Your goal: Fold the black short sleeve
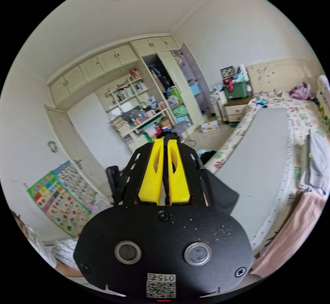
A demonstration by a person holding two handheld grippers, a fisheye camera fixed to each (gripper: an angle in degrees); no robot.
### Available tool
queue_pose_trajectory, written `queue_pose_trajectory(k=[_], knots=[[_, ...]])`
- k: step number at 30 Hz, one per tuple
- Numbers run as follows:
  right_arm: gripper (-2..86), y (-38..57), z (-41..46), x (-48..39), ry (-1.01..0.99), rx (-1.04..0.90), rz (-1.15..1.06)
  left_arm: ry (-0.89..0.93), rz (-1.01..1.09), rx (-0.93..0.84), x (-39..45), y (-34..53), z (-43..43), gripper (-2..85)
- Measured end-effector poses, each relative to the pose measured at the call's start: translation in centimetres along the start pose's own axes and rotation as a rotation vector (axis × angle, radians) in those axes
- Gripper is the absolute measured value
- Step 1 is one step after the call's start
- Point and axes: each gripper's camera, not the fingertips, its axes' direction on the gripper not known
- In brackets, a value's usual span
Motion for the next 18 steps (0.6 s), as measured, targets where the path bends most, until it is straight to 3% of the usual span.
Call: queue_pose_trajectory(k=[2,9,14,18], knots=[[0.4,0.6,0.8,1.8,0.006,-0.011,0.059,-0.121,-0.020,-0.099,-1.6,0.8,1.7,14.2],[0.4,2.7,-1.0,8.4,-0.035,0.132,0.222,-0.132,-0.137,-0.259,-9.7,9.4,2.2,17.6],[0.4,2.1,-1.2,8.7,0.015,0.106,0.159,-0.010,-0.207,-0.439,-9.5,18.8,3.7,25.2],[0.4,2.4,-1.1,9.4,-0.034,0.078,0.118,-0.242,-0.121,-0.488,-5.9,24.4,4.8,22.9]])
